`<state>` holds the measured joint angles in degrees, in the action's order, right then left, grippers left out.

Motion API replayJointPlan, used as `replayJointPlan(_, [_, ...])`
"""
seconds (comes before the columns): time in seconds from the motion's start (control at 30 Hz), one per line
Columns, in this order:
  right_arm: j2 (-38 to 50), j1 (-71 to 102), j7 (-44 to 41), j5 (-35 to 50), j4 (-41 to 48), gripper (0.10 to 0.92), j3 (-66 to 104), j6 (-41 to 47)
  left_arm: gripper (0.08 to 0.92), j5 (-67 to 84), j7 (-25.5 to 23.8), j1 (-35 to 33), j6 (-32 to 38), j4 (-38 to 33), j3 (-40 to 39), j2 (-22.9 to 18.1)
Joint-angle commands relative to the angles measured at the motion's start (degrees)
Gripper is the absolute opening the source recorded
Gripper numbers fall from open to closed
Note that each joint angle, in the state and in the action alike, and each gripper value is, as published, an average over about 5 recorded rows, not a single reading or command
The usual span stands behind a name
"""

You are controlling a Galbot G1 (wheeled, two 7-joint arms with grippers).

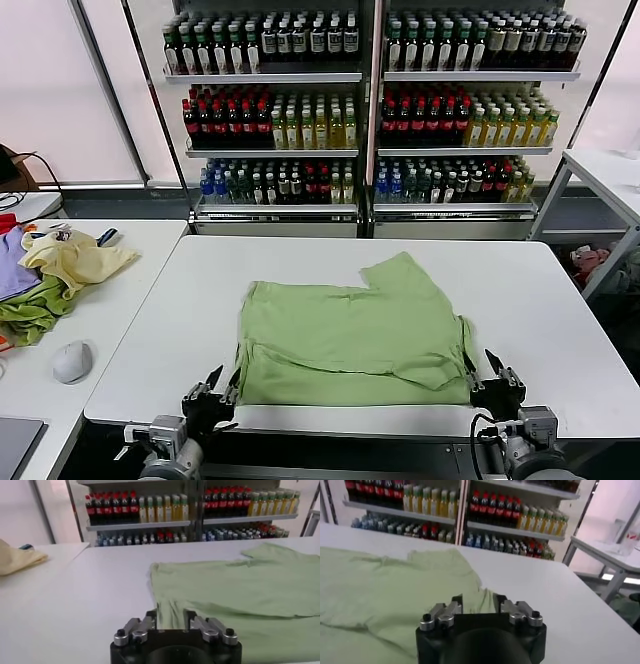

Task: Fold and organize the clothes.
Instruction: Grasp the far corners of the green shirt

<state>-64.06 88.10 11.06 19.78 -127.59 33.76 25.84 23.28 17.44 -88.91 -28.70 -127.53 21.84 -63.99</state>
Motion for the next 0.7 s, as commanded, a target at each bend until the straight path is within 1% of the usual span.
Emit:
replayJointPlan(0.03, [1.81, -16.32, 1.66, 5.03, 7.27, 0.667, -5.58, 1.05, 0.515, 2.23, 0.41, 5.48, 0.43, 1.99, 1.17, 2.15])
replayJointPlan(0.13, [2.37, -25.40, 2.38, 8.16, 14.29, 0.751, -10.52, 3.06, 0.601, 4.54, 1.54, 13.62, 0.98, 8.32, -1.62, 2.90])
replayJointPlan(0.23, [2.50, -35.03, 2.56, 9.81, 22.05, 0.806, -15.43, 4.20, 0.688, 7.85, 2.54, 21.90, 0.60, 15.03, -4.90, 3.08])
replayJointPlan(0.3, [2.34, -39.98, 2.62, 11.20, 26.54, 0.817, -17.95, 4.81, 0.752, 9.51, 2.95, 26.96, 0.41, 19.06, -7.31, 2.92])
replayJointPlan(0.37, [1.82, -44.12, 2.78, 12.24, 31.50, 0.822, -20.04, 5.22, 0.796, 9.87, 3.18, 31.52, 0.33, 23.07, -9.68, 2.52])
replayJointPlan(0.43, [1.19, -47.28, 2.81, 12.64, 36.05, 0.822, -21.62, 5.37, 0.816, 9.59, 3.32, 35.80, 0.37, 27.62, -11.86, 1.86])
replayJointPlan(0.57, [-0.64, -53.47, 2.62, 12.55, 44.47, 0.823, -24.58, 5.50, 0.822, 9.08, 3.51, 43.35, 0.60, 36.42, -15.11, 0.17])
replayJointPlan(0.7, [-2.64, -58.42, 2.25, 12.25, 50.59, 0.823, -27.09, 5.56, 0.823, 9.07, 3.82, 49.06, 0.94, 43.38, -17.34, -1.67])
